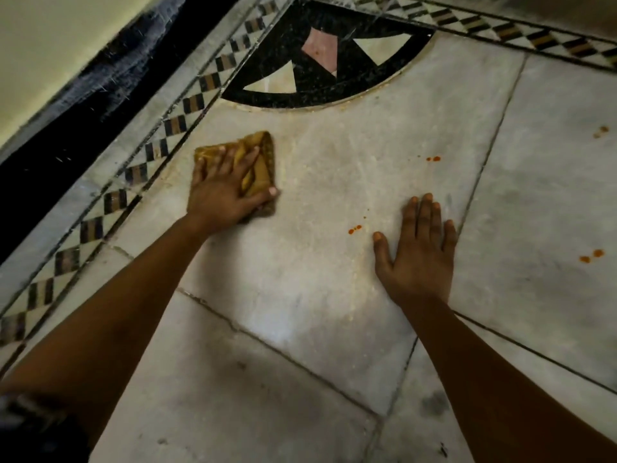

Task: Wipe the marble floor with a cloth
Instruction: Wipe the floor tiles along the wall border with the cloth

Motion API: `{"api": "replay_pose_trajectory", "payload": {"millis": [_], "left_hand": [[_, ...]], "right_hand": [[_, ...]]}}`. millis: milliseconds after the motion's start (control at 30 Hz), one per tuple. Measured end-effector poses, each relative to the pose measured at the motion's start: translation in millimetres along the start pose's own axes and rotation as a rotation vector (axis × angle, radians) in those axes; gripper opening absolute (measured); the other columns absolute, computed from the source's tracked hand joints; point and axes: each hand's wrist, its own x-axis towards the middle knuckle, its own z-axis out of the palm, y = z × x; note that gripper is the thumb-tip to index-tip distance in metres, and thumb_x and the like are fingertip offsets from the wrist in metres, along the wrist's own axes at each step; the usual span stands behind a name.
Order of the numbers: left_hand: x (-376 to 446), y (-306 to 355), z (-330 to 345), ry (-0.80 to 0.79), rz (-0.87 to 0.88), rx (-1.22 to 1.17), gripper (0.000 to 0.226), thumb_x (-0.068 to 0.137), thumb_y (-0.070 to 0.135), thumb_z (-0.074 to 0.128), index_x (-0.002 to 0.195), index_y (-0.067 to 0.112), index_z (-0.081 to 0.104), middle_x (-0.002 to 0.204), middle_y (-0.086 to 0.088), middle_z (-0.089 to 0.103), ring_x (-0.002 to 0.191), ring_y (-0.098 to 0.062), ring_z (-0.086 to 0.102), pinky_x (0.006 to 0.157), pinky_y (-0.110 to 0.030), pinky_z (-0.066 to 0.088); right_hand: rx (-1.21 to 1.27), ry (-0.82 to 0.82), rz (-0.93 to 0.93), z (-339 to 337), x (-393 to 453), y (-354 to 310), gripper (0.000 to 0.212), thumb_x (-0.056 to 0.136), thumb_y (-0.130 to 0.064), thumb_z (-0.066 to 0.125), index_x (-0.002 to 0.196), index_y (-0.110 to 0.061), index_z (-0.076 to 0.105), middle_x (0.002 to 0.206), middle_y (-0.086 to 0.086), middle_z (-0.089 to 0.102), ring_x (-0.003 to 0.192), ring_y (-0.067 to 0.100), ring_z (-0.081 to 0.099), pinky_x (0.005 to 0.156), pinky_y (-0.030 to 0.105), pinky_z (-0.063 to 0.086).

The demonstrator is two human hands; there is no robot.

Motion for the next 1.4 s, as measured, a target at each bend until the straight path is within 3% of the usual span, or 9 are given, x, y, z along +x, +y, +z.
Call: {"api": "replay_pose_trajectory", "payload": {"millis": [200,400,533,600,733,867,1000,1267,1400], "left_hand": [[87,21,-20,-0.062,-0.314,-0.165,0.084,0.083,0.076,0.028,0.149,0.034,-0.002,0.158,-0.009,-0.008,0.144,-0.033,-0.007,0.112,-0.057,-0.007],[-6,114,16,-0.056,0.212,-0.068,0.063,0.087,0.06,0.004,0.147,0.04,-0.001,0.159,0.0,-0.002,0.145,-0.02,-0.005,0.114,-0.043,-0.011],[-52,78,13,0.024,0.63,0.024,0.057,0.091,0.056,0.011,0.145,0.039,0.014,0.154,0.004,0.02,0.144,-0.023,0.013,0.111,-0.049,-0.002],[-41,52,9,0.083,0.53,0.099,0.059,0.089,0.062,0.013,0.144,0.041,0.019,0.152,-0.001,0.032,0.143,-0.034,0.015,0.108,-0.063,0.0],[0,94,13,0.006,0.097,-0.068,0.056,0.091,0.063,0.023,0.144,0.048,0.016,0.158,0.004,0.01,0.143,-0.039,0.001,0.108,-0.065,-0.002],[-14,141,16,-0.011,0.275,0.006,0.056,0.091,0.062,0.018,0.145,0.048,0.011,0.159,0.004,0.003,0.144,-0.035,0.0,0.109,-0.061,-0.001],[-55,94,20,0.025,0.586,0.088,0.059,0.082,0.063,0.006,0.14,0.051,0.005,0.158,0.006,0.005,0.145,-0.03,0.0,0.109,-0.058,0.002],[-7,143,16,0.0,0.02,-0.074,0.05,0.097,0.052,0.023,0.145,0.048,0.01,0.159,0.004,0.0,0.143,-0.037,-0.003,0.109,-0.061,-0.007],[-50,180,30,0.039,0.235,-0.001,0.058,0.089,0.056,0.01,0.146,0.045,0.009,0.159,0.002,0.004,0.145,-0.033,-0.001,0.109,-0.06,-0.005]], "right_hand": [[0.006,0.002,0.008,0,-2,1,0.077,0.087,-0.055,0.021,0.147,-0.006,0.022,0.154,0.017,0.02,0.143,0.03,0.018,0.115,0.043,0.004],[0.003,-0.034,0.0,-4,-2,-1,0.077,0.087,-0.054,0.016,0.148,-0.007,0.017,0.155,0.016,0.016,0.144,0.028,0.013,0.116,0.042,0.002],[0.002,-0.037,-0.006,-3,-3,1,0.075,0.088,-0.052,0.02,0.149,-0.008,0.013,0.157,0.015,0.012,0.145,0.027,0.009,0.116,0.041,0.0],[-0.007,-0.041,-0.009,-2,-2,0,0.075,0.089,-0.052,0.019,0.149,-0.008,0.009,0.157,0.014,0.008,0.145,0.025,0.005,0.116,0.04,-0.002],[-0.017,-0.052,-0.011,-2,-4,2,0.074,0.089,-0.05,0.016,0.149,-0.008,0.006,0.158,0.013,0.004,0.146,0.024,0.001,0.116,0.04,-0.005],[0.058,-0.048,-0.016,-6,0,2,0.067,0.093,-0.044,0.02,0.149,-0.006,0.011,0.157,0.012,0.009,0.145,0.021,0.005,0.116,0.035,-0.004],[0.226,-0.071,-0.09,-17,-4,25,0.069,0.089,-0.043,0.015,0.147,-0.006,0.018,0.156,0.011,0.016,0.145,0.019,0.012,0.114,0.025,-0.001],[-0.002,-0.054,-0.042,-14,-13,62,0.074,0.088,-0.047,0.014,0.148,-0.003,0.014,0.156,0.016,0.011,0.145,0.026,0.009,0.116,0.038,0.003],[-0.01,-0.027,-0.043,-18,-12,63,0.076,0.087,-0.049,0.012,0.148,-0.003,0.016,0.156,0.017,0.014,0.144,0.028,0.012,0.116,0.039,0.004]]}}
